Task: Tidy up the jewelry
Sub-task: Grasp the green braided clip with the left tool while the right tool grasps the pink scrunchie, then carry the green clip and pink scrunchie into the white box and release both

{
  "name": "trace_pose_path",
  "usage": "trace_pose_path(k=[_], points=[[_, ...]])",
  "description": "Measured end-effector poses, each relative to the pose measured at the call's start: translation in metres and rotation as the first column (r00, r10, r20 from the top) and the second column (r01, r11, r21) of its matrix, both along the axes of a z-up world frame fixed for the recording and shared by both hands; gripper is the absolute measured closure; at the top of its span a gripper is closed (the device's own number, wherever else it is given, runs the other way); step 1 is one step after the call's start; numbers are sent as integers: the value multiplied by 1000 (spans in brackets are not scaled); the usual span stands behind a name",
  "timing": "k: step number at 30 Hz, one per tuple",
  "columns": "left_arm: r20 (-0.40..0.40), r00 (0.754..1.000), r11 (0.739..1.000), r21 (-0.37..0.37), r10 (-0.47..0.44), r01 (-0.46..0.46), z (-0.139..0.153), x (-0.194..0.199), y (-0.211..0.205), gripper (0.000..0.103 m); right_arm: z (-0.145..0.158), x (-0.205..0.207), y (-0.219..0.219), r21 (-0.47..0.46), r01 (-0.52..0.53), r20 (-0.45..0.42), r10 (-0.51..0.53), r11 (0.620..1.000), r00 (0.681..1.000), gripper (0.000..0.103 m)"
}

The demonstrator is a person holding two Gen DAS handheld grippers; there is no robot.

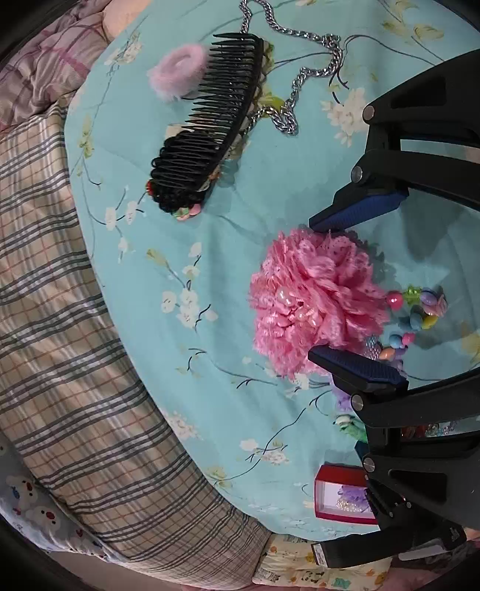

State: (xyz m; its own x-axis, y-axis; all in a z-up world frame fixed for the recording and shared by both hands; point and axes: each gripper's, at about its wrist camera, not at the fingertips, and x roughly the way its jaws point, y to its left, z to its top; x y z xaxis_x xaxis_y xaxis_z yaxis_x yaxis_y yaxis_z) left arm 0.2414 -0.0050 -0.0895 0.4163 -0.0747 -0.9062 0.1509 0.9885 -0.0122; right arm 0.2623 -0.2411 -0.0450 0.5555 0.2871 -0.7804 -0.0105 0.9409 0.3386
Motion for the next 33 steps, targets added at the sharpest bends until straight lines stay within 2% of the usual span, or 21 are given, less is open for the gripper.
trace_pose_path(k=[1, 2, 5, 7, 10, 23, 33], points=[[-9, 1000, 1000, -18, 2, -2, -1, 2, 2, 93, -1, 1, 0, 1, 0, -2, 0, 1000, 1000, 39], [-24, 1000, 999, -44, 2, -4, -3, 4, 5, 93, -3, 1, 0, -1, 2, 0, -2, 1000, 1000, 41], [-16, 1000, 998, -55, 14, -15, -3, 4, 10, 93, -5, 1, -2, -7, 6, 6, -6, 1000, 1000, 57], [-14, 1000, 998, -65, 14, -15, -1, 3, 10, 93, -6, 2, -1, -21, -1, 3, 1, 1000, 1000, 78], [4, 1000, 996, -86, 10, -9, 7, -1, 11, 94, -6, 0, 3, -57, -10, 14, 11, 998, 1000, 84], [80, 996, 984, -178, 45, -31, 54, -31, 32, 94, 24, -27, 4, -31, -27, 62, 28, 999, 998, 88], [119, 987, 971, -228, 106, -76, 78, -67, 58, 94, 48, -66, 40, 0, -118, 87, 117, 993, 989, 88]])
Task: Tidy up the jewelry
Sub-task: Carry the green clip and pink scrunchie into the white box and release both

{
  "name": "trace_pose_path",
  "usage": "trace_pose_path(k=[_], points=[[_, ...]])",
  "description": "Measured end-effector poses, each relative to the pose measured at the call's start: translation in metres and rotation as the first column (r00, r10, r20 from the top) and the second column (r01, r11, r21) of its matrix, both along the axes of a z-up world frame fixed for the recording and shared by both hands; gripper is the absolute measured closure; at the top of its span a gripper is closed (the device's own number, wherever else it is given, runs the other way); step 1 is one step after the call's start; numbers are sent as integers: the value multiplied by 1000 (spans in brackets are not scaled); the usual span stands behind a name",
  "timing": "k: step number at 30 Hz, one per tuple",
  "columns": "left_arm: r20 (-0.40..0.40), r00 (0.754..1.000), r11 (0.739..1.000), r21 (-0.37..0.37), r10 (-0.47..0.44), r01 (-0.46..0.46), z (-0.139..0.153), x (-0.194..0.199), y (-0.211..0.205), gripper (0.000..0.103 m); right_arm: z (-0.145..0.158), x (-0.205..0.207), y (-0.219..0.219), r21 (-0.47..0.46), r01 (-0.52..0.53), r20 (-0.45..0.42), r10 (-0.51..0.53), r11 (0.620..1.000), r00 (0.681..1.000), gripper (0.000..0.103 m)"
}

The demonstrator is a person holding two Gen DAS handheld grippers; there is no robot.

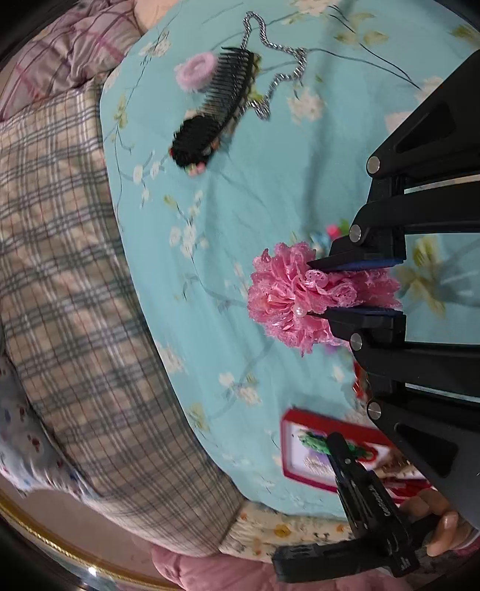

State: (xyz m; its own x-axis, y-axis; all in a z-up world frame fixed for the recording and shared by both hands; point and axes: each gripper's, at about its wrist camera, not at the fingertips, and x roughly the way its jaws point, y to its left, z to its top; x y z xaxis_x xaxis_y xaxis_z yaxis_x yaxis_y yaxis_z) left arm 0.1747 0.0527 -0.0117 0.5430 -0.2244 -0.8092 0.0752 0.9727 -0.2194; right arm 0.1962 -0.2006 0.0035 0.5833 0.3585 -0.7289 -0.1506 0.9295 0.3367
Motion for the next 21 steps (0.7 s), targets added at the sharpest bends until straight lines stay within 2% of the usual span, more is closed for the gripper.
trace_pose_path(k=[14, 21], points=[[19, 994, 993, -42, 112, -111, 4, -73, 58, 94, -4, -51, 75, 50, -158, -31, 160, 986, 987, 88], [12, 979, 977, -67, 204, -203, -1, -102, 97, 94, -8, -66, 112, 44, -234, -38, 236, 971, 971, 88]])
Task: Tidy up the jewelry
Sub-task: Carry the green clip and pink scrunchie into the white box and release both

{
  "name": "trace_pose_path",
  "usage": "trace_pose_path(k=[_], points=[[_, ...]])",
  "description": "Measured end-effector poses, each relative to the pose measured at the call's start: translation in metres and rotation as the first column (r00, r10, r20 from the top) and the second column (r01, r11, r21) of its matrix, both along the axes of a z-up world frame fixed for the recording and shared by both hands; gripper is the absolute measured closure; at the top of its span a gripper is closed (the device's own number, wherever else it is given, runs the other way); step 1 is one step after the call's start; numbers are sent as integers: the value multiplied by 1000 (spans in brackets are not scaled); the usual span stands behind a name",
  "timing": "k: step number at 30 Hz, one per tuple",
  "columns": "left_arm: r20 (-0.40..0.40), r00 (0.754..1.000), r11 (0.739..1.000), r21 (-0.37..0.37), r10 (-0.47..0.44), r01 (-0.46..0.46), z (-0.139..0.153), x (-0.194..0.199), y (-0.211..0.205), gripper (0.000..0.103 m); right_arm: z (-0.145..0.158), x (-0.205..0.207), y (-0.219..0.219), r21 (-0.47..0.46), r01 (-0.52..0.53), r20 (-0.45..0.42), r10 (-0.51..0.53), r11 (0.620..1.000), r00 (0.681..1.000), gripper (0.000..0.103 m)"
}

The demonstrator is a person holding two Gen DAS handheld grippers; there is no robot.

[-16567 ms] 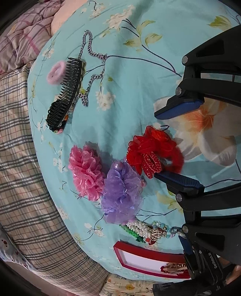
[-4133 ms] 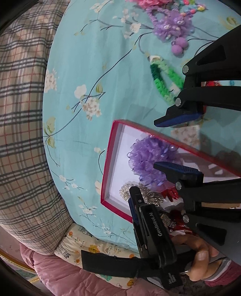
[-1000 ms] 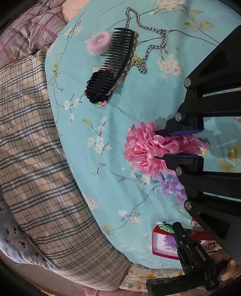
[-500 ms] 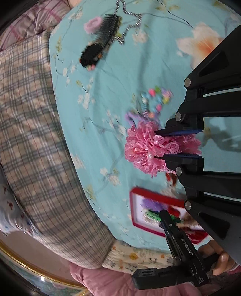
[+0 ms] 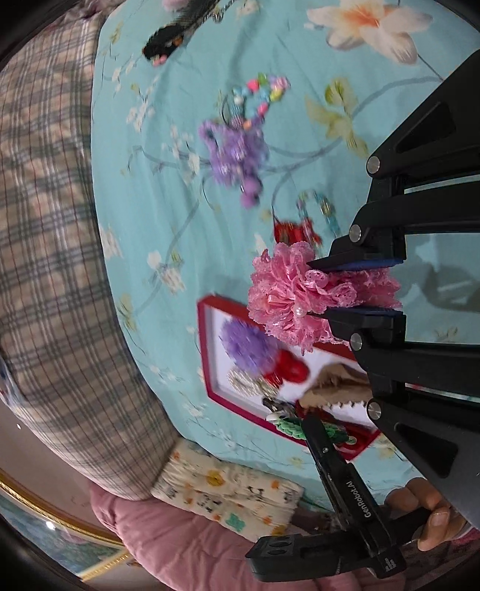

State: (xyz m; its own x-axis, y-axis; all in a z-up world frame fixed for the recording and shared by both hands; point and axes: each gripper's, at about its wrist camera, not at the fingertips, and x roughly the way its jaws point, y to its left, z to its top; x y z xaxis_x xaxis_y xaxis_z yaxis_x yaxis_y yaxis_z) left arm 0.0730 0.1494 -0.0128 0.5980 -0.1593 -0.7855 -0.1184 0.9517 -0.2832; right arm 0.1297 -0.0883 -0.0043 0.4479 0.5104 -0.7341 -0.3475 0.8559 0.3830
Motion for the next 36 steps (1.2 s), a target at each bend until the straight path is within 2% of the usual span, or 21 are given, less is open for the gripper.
trace_pose_path(k=[12, 24, 36], points=[[13, 995, 995, 1, 96, -96, 2, -19, 49, 94, 0, -8, 43, 5, -62, 0, 62, 998, 998, 88], [-1, 992, 990, 48, 130, -129, -6, 15, 87, 94, -5, 21, 97, 19, -98, 12, 98, 995, 995, 88], [-51, 992, 987, 115, 117, -111, -31, 54, 94, 94, -35, 50, 133, -20, -133, -29, 133, 991, 991, 88]])
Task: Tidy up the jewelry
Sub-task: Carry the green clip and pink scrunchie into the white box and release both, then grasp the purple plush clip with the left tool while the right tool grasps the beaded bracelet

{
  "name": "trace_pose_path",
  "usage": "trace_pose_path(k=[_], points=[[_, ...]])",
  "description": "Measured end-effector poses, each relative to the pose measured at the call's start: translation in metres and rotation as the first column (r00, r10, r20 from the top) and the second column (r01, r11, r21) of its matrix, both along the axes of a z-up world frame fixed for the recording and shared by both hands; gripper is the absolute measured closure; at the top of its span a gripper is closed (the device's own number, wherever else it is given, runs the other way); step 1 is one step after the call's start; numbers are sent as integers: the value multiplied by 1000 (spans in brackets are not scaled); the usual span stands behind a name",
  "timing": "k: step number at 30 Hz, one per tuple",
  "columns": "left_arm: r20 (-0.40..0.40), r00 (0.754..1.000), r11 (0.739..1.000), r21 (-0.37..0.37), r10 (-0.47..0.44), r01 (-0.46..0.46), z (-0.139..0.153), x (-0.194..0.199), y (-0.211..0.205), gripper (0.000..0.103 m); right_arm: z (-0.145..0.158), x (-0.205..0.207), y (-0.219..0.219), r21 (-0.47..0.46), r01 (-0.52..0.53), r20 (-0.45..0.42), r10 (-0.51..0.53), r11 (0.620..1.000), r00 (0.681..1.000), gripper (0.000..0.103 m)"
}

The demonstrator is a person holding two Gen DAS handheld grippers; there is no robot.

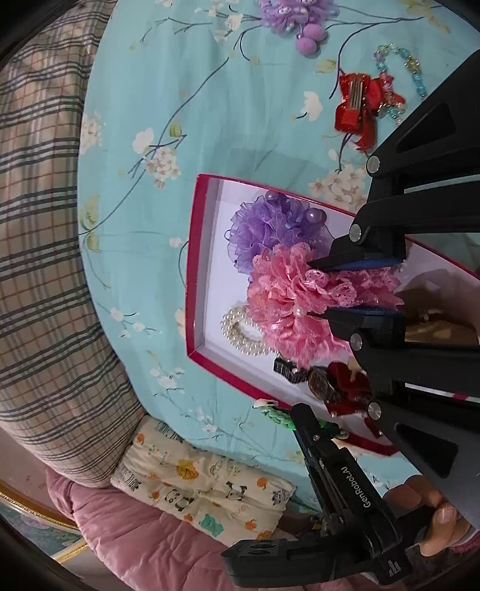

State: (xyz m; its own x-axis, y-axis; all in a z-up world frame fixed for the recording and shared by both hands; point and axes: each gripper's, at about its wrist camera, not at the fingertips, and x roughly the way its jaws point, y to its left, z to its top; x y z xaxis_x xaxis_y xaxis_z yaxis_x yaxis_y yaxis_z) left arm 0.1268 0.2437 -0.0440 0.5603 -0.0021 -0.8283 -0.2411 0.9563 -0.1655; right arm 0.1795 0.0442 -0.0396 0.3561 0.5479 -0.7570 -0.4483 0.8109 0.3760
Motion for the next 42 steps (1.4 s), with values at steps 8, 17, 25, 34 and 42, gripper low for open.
trace_pose_path(k=[8, 17, 25, 34, 42], points=[[-37, 999, 1000, -6, 11, -12, -16, 6, 4, 93, -10, 7, -3, -4, -2, -25, 2, 1000, 1000, 83], [-53, 998, 1000, -14, 26, -27, -23, 6, 5, 93, -8, 4, -10, 5, 2, -34, -2, 1000, 999, 73], [-53, 998, 1000, -8, 30, -30, -21, 4, 1, 93, -5, 1, -14, 5, 0, -29, 0, 1000, 1000, 65], [-28, 999, 999, -12, 30, -30, -8, -6, -2, 73, 2, -6, -23, 20, 6, -20, -6, 1000, 1000, 62], [-3, 1000, 999, -17, 28, -28, 5, -15, -7, 67, 12, -16, -43, 43, 29, -9, -29, 999, 1000, 58]])
